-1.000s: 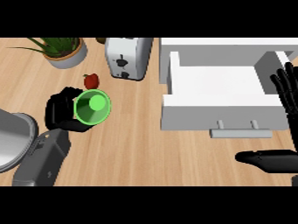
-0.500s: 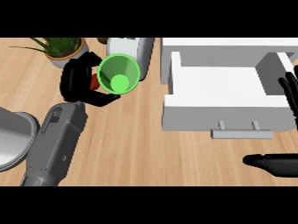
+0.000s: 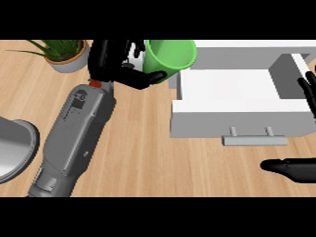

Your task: Pick up the cup, place it into the drawer and close the drawer

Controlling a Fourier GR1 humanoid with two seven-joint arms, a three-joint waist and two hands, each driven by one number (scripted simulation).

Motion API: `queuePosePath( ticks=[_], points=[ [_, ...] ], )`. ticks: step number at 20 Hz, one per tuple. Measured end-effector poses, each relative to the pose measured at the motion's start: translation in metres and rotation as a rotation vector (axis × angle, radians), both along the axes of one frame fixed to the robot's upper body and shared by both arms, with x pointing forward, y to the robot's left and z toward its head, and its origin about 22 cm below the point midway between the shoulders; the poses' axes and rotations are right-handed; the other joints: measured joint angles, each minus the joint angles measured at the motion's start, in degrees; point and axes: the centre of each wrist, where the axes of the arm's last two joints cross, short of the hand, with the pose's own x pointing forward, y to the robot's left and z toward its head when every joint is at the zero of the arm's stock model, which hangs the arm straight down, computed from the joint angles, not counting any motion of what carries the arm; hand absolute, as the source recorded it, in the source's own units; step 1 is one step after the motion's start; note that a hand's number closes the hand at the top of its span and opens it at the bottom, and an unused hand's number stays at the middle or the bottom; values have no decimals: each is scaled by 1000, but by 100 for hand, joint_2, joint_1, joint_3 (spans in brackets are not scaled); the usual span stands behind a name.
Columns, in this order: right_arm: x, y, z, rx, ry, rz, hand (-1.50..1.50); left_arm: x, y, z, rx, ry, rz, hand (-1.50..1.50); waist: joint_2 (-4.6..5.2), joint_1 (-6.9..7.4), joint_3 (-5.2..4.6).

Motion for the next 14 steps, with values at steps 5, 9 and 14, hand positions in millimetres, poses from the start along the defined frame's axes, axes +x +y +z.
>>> queuePosePath(
  ticks=[5,9,14],
  points=[
    [-5,1,-11,-5,3,12,-150,7,-36,38,36,19,12,150,12,-61,-1],
    [-5,-4,-11,-10,0,12,-150,14,-58,45,58,75,15,150,27,-101,1],
    [2,-5,-5,-11,-5,19,-150,19,-80,46,71,136,22,150,40,-149,0]
  ],
)
